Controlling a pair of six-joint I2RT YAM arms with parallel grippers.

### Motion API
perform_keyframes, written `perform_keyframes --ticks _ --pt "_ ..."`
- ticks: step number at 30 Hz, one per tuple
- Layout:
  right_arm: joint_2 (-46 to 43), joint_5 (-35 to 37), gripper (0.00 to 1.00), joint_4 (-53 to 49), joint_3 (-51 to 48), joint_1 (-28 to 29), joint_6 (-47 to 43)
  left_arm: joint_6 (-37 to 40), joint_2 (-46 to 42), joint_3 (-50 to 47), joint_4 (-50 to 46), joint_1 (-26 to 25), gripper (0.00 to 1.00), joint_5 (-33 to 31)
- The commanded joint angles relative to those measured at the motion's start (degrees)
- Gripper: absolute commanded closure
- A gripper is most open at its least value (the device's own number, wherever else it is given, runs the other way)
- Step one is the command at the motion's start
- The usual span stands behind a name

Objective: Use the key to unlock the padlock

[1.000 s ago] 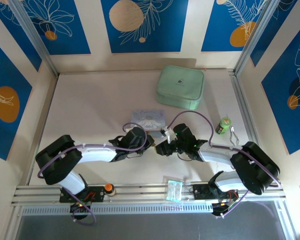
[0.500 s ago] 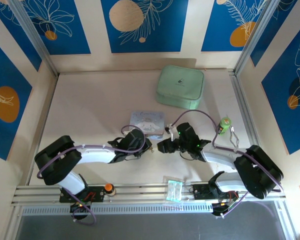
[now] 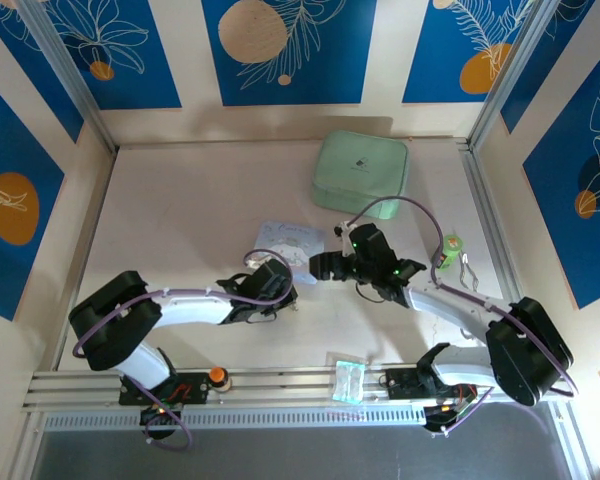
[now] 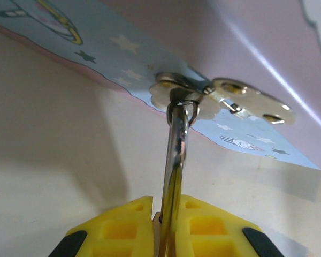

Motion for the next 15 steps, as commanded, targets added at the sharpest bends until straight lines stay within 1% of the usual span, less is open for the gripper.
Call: perform_keyframes --ticks 1,4,7,11,15 --pt "2.68 2.57 0.22 -4.08 3.14 -0.57 1.16 5.38 0.91 1.50 -7.97 0.07 0.97 -2.56" --pt "6.67 1.72 0.22 -6.23 7.07 -0.59 1.17 7.10 1.29 2.33 -10.09 -0.01 0.93 -3.98" --pt "10.44 1.01 0.26 -8.16 9.84 -0.26 1.93 9.36 1.56 3.15 -13.09 -0.02 0.92 -6.82" --pt "13.14 1.31 0.27 -8.35 10.67 0.03 2.65 11.82 2.25 4.57 -15.03 -0.42 0.89 -8.34" --pt "15.27 1.19 0.29 -7.77 10.78 0.12 2.87 14.01 3.51 7.03 -18.95 -1.07 0.87 -11.31"
